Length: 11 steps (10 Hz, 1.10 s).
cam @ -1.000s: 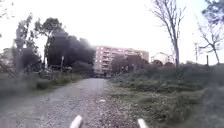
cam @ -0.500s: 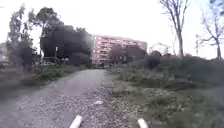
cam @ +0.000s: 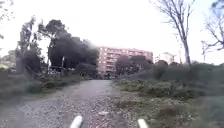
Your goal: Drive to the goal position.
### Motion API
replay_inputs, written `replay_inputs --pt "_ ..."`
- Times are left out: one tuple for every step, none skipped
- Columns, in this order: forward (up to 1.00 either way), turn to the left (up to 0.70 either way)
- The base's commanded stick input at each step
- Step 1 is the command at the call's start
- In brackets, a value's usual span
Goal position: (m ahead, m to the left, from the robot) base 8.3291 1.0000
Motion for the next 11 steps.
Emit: replay_inputs --pt "1.0 0.0" --pt "1.0 0.0" --pt "1.0 0.0" --pt "1.0 0.0" --pt "1.0 0.0" --pt "1.0 0.0" --pt "1.0 0.0" --pt "1.0 0.0" --pt "1.0 0.0" --pt "1.0 0.0" --pt "1.0 0.0"
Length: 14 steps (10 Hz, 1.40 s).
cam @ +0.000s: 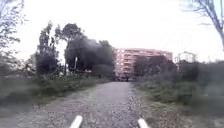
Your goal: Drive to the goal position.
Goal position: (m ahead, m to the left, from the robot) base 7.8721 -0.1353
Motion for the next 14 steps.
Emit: replay_inputs --pt "1.0 0.0" --pt "1.0 0.0" --pt "1.0 0.0" --pt "1.0 0.0" --pt "1.0 0.0" --pt "1.0 -0.11" --pt "1.0 -0.23" --pt "1.0 -0.36" --pt "1.0 -0.4" --pt "1.0 -0.4" --pt "1.0 -0.4" --pt "1.0 -0.4" --pt "1.0 -0.4" --pt "1.0 -0.4"
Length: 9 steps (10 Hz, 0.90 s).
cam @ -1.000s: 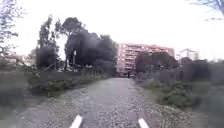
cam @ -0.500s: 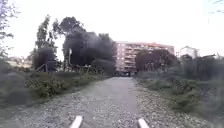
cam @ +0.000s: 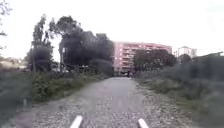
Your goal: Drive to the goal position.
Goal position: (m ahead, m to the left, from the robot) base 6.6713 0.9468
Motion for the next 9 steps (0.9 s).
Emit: replay_inputs --pt "1.0 -0.34" --pt "1.0 -0.23" --pt "1.0 -0.11" --pt "1.0 0.0" --pt "1.0 0.0" --pt "1.0 0.0" --pt "1.0 0.0" --pt "1.0 0.0" --pt "1.0 0.0"
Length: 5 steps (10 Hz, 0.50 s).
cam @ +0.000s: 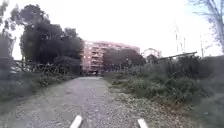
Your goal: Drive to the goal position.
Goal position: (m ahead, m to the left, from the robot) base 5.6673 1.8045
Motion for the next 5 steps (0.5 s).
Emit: replay_inputs --pt "1.0 0.0" --pt "1.0 0.0" --pt "1.0 0.0" --pt "1.0 0.0" --pt "1.0 0.0"
